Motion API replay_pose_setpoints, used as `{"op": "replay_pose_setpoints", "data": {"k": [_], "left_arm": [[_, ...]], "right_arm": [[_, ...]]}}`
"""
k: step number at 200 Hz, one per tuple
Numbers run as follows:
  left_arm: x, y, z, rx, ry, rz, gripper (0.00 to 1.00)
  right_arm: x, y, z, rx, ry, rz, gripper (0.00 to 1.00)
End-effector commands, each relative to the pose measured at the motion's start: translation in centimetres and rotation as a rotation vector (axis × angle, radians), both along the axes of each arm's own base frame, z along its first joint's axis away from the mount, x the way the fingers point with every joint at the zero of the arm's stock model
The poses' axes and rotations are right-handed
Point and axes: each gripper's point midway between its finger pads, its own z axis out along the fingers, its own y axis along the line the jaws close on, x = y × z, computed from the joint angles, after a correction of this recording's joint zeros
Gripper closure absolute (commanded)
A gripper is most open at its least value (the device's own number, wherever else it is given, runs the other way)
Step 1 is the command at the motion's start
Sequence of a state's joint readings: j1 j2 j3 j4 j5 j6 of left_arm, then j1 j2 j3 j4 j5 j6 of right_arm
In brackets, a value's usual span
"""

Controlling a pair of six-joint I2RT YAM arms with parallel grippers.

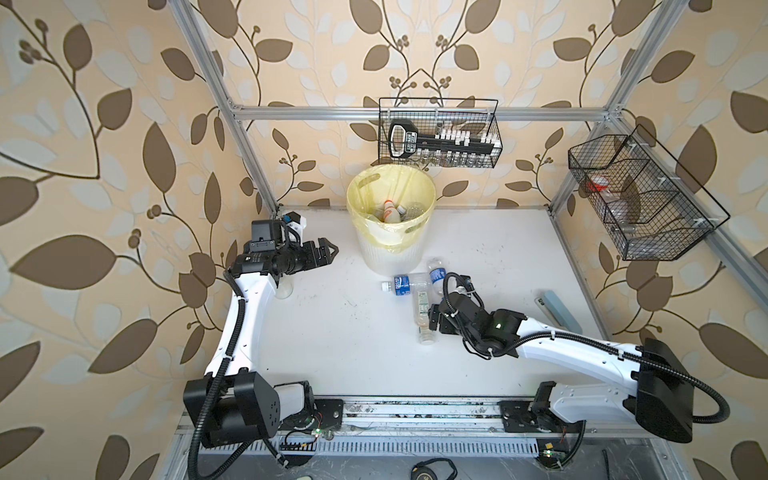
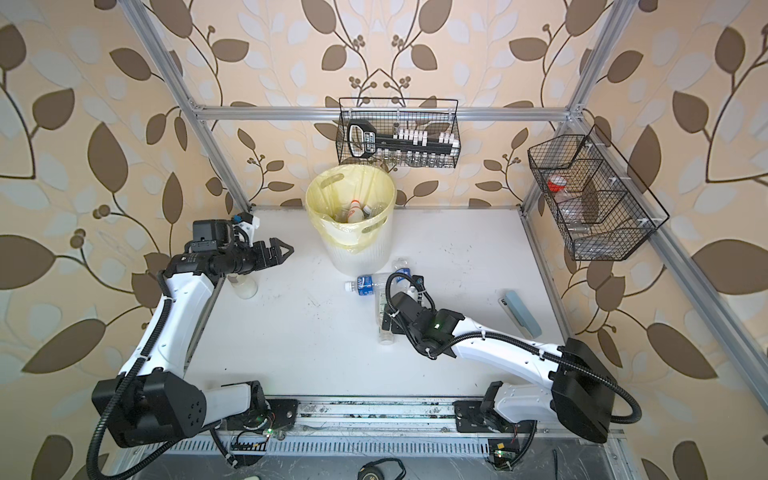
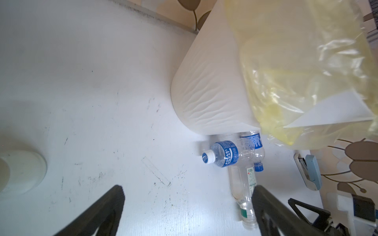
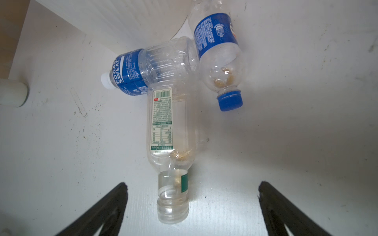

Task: Throw the plastic bottles in the bin
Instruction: Pick up the plastic bottle from the center of the table.

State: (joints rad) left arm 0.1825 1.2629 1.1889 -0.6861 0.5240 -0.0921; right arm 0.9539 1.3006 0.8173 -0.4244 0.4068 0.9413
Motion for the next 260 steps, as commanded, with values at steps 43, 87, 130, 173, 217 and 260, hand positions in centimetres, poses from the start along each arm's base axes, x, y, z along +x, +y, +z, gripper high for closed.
{"op": "replay_pose_setpoints", "data": {"k": [43,87,130,173,217,260], "left_arm": [[-1.6,1.4,-4.3,0.124,0.033,-0.067,0.01],[-3.0,1.5,-4.7,0.194,-0.028,-0.088,0.01],[-3.6,0.1,-6.2,0.105,0.032,-0.146,0.01],[-3.5,1.1,-6.0,0.128,0.03,-0.107,0.01],[-3.7,1.3,-6.0,0.096,0.044,-0.111,0.01],[-3.6,1.5,-6.4,0.075,0.063,-0.106,0.01]], "right_arm": [[-1.4,1.9,-3.0,-0.075,0.083,0.067,0.0],[-2.0,2.7,-4.7,-0.083,0.112,0.092,0.0],[-1.6,4.0,-5.3,-0.065,0.119,0.104,0.0],[-1.1,4.4,-6.5,-0.113,0.152,0.084,0.03],[-1.1,4.7,-7.7,-0.159,0.186,0.087,0.07],[-1.1,5.1,-8.0,-0.145,0.186,0.082,0.12]]}}
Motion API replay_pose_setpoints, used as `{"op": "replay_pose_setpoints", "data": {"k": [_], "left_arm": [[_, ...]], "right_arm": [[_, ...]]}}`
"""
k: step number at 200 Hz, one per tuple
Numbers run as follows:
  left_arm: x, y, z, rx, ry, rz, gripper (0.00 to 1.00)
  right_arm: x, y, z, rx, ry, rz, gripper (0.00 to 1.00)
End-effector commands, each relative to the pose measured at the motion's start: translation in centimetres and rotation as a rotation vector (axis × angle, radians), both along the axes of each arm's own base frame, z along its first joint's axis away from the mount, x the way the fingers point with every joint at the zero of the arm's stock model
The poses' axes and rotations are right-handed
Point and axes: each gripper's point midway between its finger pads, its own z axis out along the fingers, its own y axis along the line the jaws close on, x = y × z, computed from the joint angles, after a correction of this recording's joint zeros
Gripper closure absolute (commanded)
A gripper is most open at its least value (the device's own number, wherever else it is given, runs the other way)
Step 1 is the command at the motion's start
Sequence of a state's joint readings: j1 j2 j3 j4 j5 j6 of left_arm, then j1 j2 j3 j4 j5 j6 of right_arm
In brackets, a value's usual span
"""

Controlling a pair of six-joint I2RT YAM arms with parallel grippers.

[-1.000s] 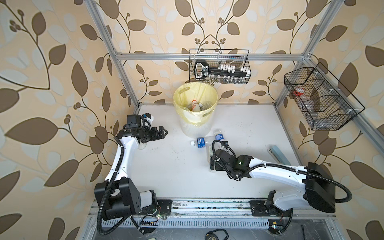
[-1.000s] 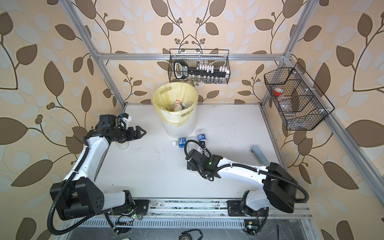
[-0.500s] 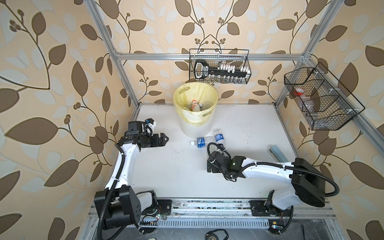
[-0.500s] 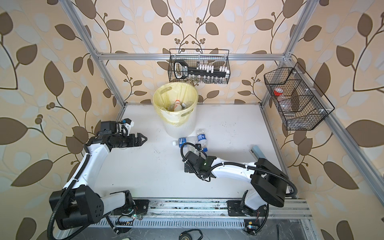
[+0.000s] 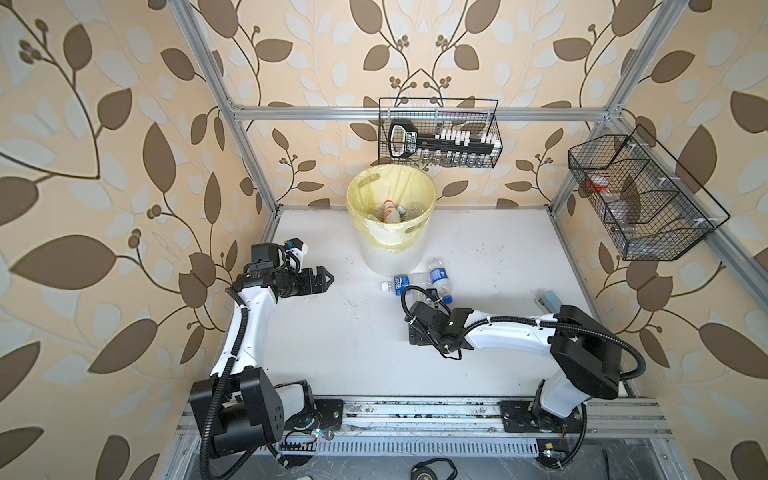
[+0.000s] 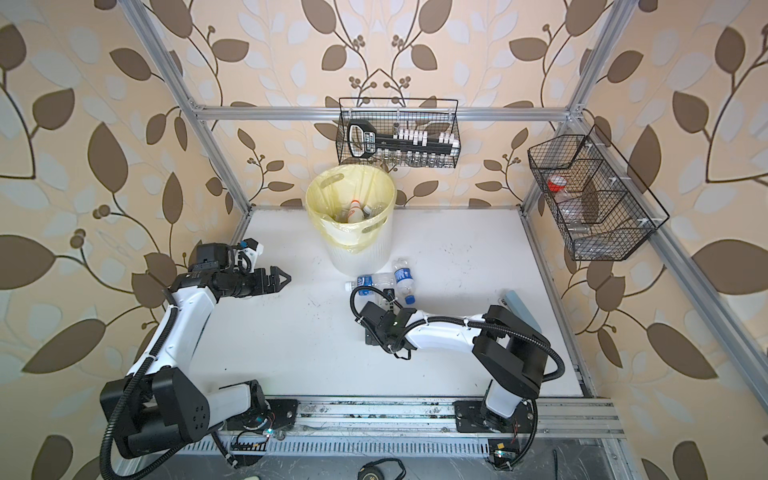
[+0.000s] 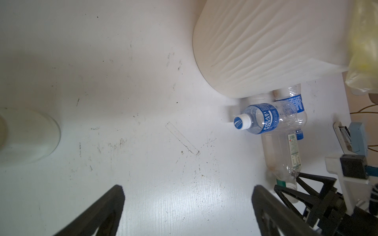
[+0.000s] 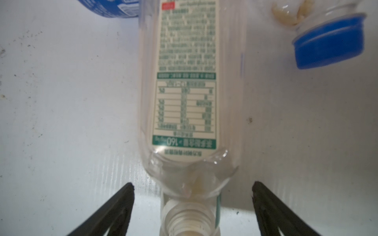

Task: Throw the plastic bottles in the bin
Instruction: Pick up the plastic bottle from the center of the table.

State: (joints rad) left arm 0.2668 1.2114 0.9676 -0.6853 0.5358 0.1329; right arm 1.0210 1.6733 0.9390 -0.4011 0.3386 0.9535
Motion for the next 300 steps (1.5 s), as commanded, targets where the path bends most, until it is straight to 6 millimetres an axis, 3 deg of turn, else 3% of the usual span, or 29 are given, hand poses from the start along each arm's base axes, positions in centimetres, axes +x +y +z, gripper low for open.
{"op": "replay_pose_setpoints", "data": {"k": [1,28,113,266,300], "left_arm": [[0.1,-0.2,0.4,-0.018,-0.011,-0.026,0.01],[0.2,0.8,0.6,-0.002,-0.001,0.022,0.01],[0.2,1.5,0.4,-0.018,0.012,0.046,0.01],[0.3,2.7,-0.5,-0.033,0.041,0.087,0.01],[0.3,2.8,-0.5,-0.035,0.041,0.087,0.01]], "right_arm": [[-0.2,0.4,-0.1,0.005,0.008,-0.009,0.12],[0.0,0.5,-0.2,0.006,0.008,-0.015,0.23],[0.0,0.3,-0.4,-0.008,0.005,-0.026,0.38],[0.9,1.0,2.0,0.046,-0.064,-0.036,0.6],[0.6,0.4,2.8,0.041,-0.087,-0.042,0.63]]}}
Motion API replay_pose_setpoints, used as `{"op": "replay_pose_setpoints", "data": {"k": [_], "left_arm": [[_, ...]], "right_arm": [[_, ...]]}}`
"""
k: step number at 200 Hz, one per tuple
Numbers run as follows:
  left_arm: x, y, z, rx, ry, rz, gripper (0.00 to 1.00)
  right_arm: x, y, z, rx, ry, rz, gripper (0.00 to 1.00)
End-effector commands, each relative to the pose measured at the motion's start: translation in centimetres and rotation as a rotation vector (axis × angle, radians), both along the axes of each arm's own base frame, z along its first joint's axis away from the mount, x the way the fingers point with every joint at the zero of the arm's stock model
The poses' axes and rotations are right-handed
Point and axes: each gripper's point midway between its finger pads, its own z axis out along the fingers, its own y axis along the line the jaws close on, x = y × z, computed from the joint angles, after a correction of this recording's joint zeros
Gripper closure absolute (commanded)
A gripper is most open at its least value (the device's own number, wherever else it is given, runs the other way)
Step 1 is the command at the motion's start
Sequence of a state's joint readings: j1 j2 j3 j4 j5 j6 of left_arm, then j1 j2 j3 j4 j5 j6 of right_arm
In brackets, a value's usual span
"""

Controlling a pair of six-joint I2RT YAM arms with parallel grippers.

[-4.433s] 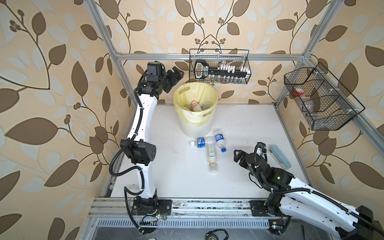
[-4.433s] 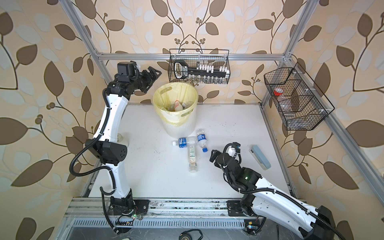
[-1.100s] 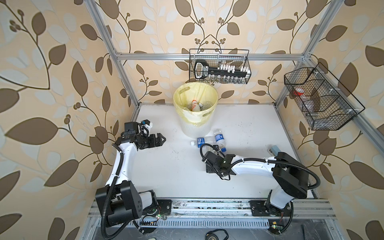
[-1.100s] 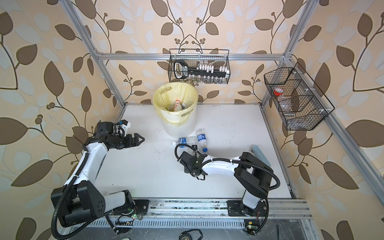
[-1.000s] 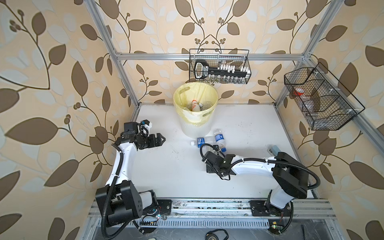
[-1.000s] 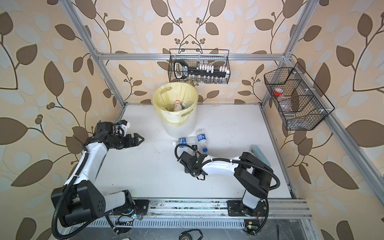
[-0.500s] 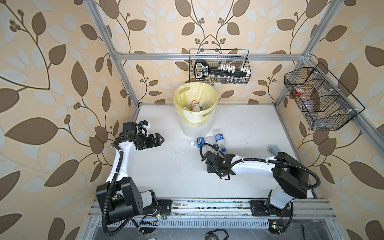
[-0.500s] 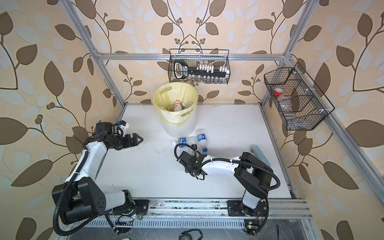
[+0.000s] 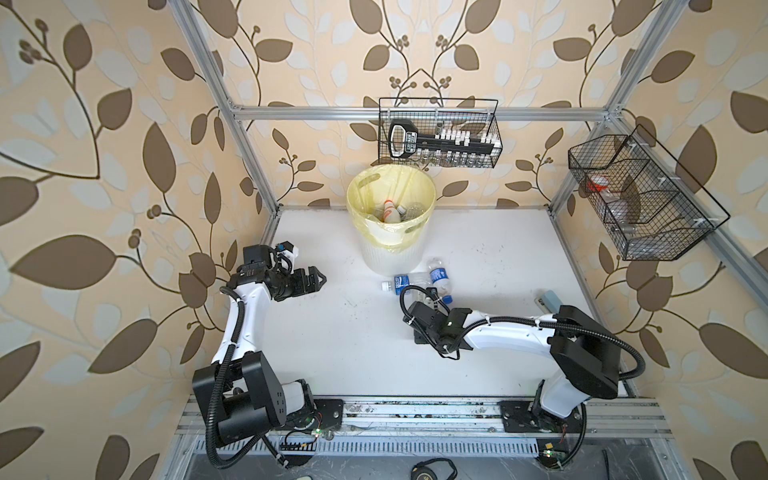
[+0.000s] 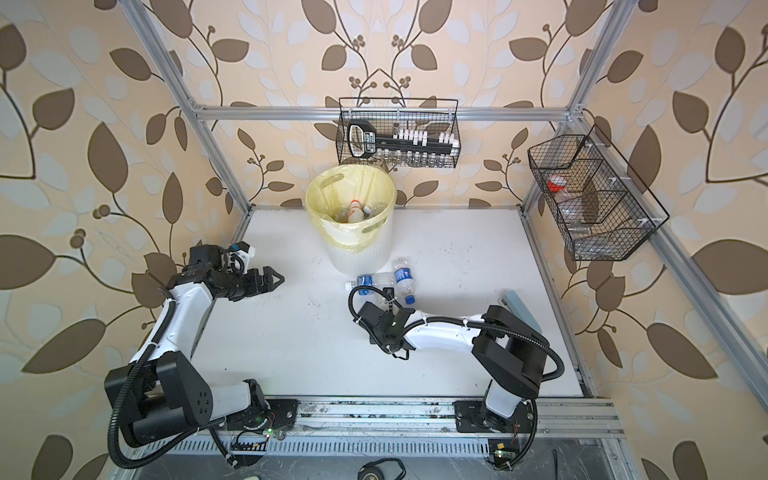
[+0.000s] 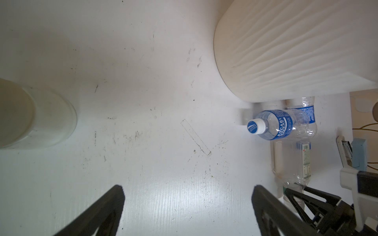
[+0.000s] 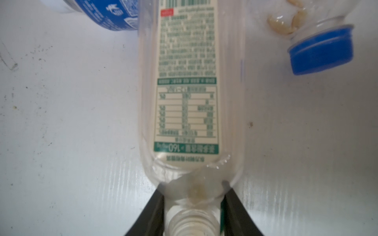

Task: Throw the plastic bottles in the bin
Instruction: Pick up the plastic bottle from the center of the table.

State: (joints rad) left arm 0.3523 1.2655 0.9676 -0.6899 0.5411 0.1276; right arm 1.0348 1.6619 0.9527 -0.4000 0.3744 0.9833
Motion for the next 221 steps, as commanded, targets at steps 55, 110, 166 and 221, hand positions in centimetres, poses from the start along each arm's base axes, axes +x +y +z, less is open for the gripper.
{"op": "replay_pose_setpoints", "data": {"k": [55,110,166,221], "left_arm": [[0.2,0.3,0.9,-0.014,-0.008,0.01,0.01],[0.2,0.2,0.9,-0.034,-0.002,0.006,0.01],[0.2,0.4,0.7,-0.054,0.016,0.012,0.01],[0.1,0.5,0.7,-0.079,0.017,0.018,0.01]], "right_arm": [[-0.5,-1.1,2.7,0.045,-0.078,-0.016,0.7],[-1.1,-1.1,5.4,0.135,-0.151,0.007,0.7],[-1.2,-1.4,9.1,0.229,-0.235,0.016,0.7],[-0.9,-1.9,13.0,0.313,-0.323,0.013,0.7]]}}
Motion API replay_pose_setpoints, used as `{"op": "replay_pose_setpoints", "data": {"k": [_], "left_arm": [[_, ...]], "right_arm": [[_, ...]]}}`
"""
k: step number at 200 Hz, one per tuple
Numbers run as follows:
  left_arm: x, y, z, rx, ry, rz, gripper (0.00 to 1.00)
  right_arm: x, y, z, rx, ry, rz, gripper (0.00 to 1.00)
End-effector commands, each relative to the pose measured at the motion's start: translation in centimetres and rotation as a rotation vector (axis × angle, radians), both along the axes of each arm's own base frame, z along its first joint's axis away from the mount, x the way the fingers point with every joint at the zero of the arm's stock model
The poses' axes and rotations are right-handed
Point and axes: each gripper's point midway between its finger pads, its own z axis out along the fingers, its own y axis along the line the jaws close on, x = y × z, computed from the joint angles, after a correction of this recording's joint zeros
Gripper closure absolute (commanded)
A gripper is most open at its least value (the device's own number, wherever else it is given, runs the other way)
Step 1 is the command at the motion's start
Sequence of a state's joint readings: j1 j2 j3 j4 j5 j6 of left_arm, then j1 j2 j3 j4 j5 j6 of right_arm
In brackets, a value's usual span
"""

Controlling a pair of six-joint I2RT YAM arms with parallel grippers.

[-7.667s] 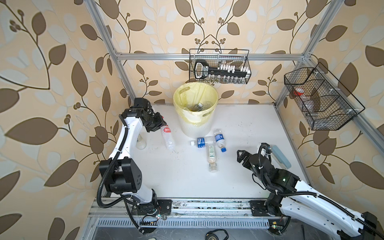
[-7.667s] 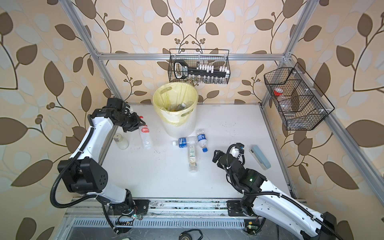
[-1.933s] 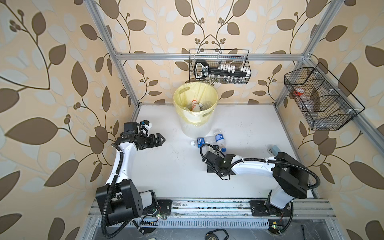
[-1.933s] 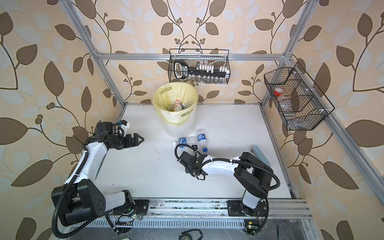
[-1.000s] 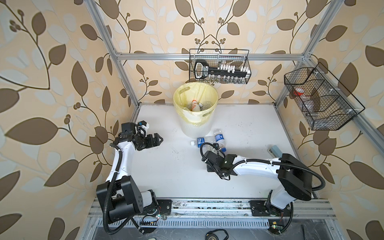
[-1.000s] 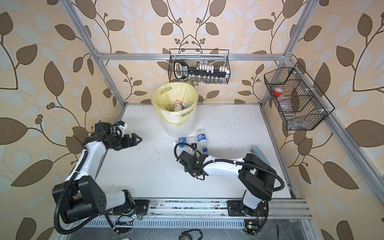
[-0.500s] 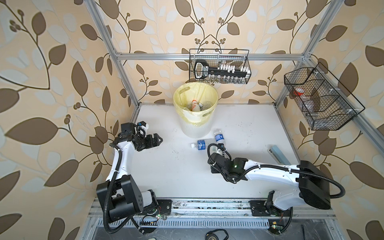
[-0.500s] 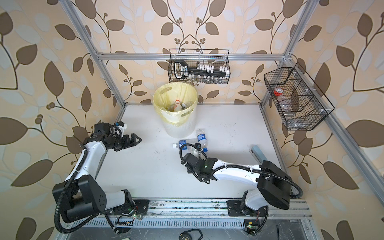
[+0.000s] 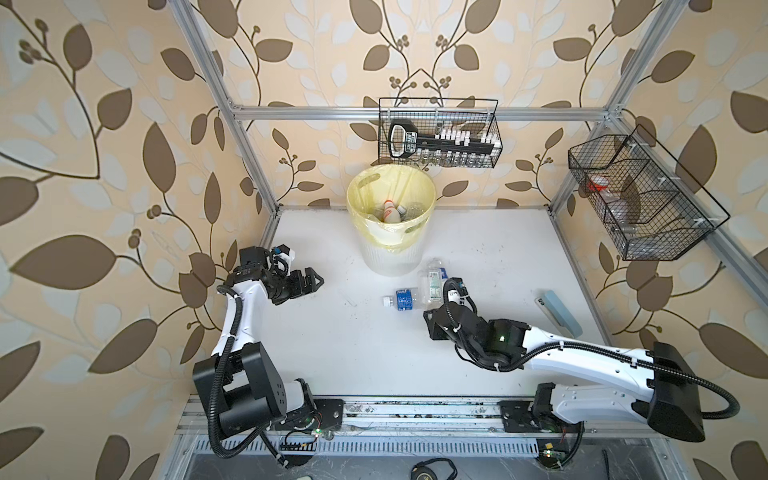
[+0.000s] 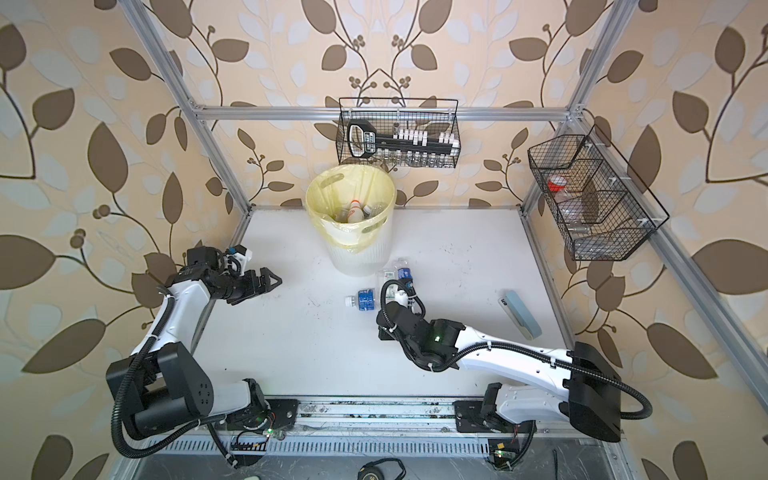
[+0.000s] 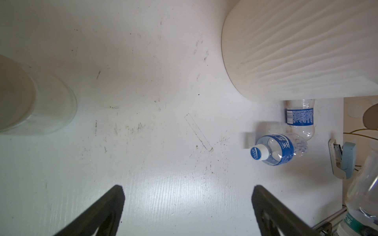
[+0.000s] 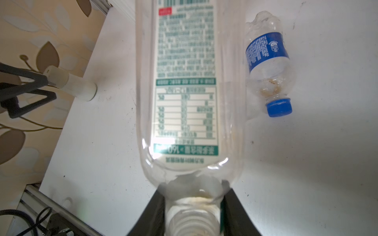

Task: Throw the plastic bottles in the bin
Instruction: Pick up the plastic bottle from the center of the table.

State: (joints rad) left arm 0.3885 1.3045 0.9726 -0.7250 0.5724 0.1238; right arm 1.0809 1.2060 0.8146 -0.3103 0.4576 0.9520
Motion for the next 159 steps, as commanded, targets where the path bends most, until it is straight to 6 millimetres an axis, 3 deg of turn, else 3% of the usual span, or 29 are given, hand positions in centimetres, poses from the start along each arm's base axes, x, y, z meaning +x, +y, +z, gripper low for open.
{"op": "replay_pose_setpoints", "data": {"k": [1,40,118,159], "left_arm": [[0.6,0.1,1.7,-0.025,-0.039,-0.005,0.01],[0.6,0.1,1.5,-0.034,-0.032,-0.007,0.01],[0.6,0.1,1.3,-0.049,-0.026,-0.006,0.01],[0.6,0.1,1.3,-0.054,-0.027,-0.004,0.01]], "right_arm": [[0.2,-0.6,1.2,0.014,-0.054,-0.013,0.7],[0.2,-0.8,2.6,0.05,-0.086,-0.013,0.7],[0.1,0.2,1.1,0.048,-0.061,0.0,0.71],[0.2,0.0,2.5,0.06,-0.086,-0.002,0.71]]}}
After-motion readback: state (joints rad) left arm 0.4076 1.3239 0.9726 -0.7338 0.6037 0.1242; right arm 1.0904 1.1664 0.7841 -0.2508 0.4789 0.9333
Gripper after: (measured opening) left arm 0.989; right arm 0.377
